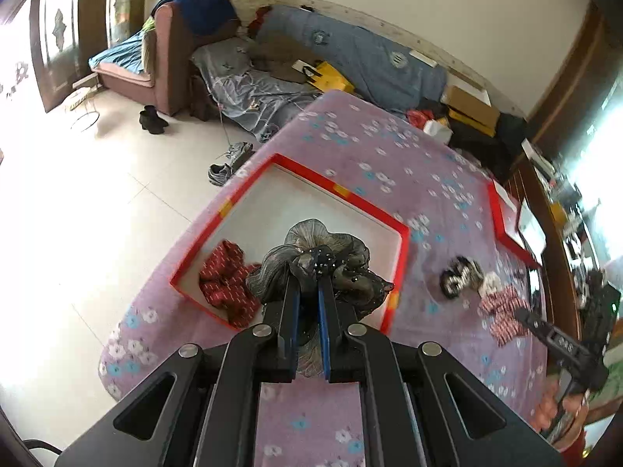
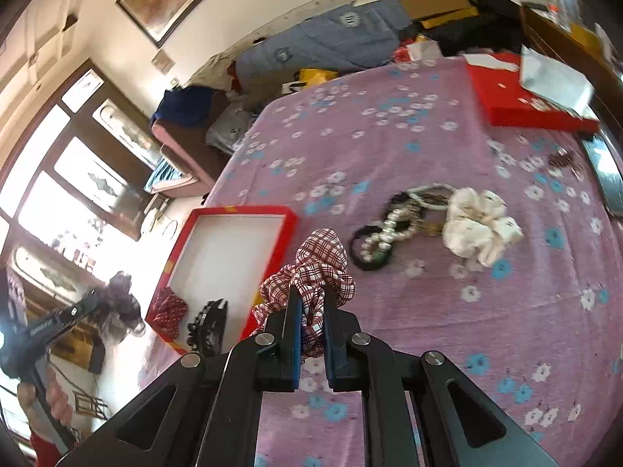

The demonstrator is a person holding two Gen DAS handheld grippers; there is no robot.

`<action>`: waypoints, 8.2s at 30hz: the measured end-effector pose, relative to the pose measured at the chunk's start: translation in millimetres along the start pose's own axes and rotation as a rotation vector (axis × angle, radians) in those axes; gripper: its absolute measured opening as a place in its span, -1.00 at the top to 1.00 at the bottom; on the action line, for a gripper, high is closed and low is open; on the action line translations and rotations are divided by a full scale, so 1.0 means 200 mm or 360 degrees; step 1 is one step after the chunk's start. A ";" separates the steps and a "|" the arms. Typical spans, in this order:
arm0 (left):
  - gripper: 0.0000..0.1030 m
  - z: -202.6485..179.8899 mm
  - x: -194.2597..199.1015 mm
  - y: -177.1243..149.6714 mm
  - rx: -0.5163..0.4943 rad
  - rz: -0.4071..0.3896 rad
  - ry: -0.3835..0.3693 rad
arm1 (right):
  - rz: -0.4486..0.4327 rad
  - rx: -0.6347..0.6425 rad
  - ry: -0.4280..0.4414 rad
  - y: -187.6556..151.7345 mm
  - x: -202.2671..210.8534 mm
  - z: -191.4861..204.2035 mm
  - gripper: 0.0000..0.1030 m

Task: Organize jewelry
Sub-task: 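Carry both scrunchies into the box lid and open both tools, then move both open tools back toward the bracelets and white scrunchie, then grasp the pearl bracelet with the left tool while the right tool grasps the white dotted scrunchie, then lift the white dotted scrunchie with the right tool toward the box lid, then carry the pearl bracelet with the left tool while the right tool carries the scrunchie over the lid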

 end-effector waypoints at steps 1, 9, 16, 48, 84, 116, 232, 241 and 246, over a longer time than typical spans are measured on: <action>0.85 0.04 -0.03 0.03 0.0009 0.0006 -0.0007 | -0.0001 0.0012 0.0002 0.01 -0.01 0.03 0.80; 0.85 0.18 -0.37 0.27 -0.0035 0.0147 -0.0053 | 0.0088 -0.0020 0.0028 0.08 -0.33 0.35 0.80; 0.85 0.23 -0.72 0.48 -0.0131 0.0235 -0.0064 | 0.0217 0.0008 0.0050 0.09 -0.68 0.65 0.80; 0.23 0.32 -0.55 0.57 -0.0068 0.0139 -0.0044 | 0.0318 0.0451 0.0155 -0.18 -0.80 1.06 0.24; 0.05 -0.74 -0.16 -0.34 -0.0366 0.0151 0.0073 | -0.0014 -0.0385 -0.0254 -0.52 0.16 -0.48 -0.01; 0.13 -1.37 -1.43 -0.14 -0.0656 0.0581 -0.0254 | -0.0032 -0.0702 -0.0264 0.08 -0.20 -0.93 -0.01; 0.83 -0.18 -0.09 0.05 -0.0232 0.0054 -0.0023 | 0.0016 -0.0002 -0.0123 -0.30 -0.08 0.07 0.78; 0.83 -0.16 -0.44 0.26 -0.0324 0.0223 -0.0201 | 0.0033 0.0095 -0.0107 -0.13 -0.32 0.39 0.78; 0.83 -0.19 -0.73 0.38 -0.0332 0.0340 -0.0312 | 0.0035 0.0093 -0.0127 0.00 -0.51 0.50 0.78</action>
Point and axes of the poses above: each gripper's, at about its wrist camera, not at the fingertips, and x roughly against the way its jaws point, z to its left, y to its top, the point moved 1 cm from there along -x, roughly the way its jaws point, and after that the axes turned 5 degrees about -y, right-handed, at the moved point
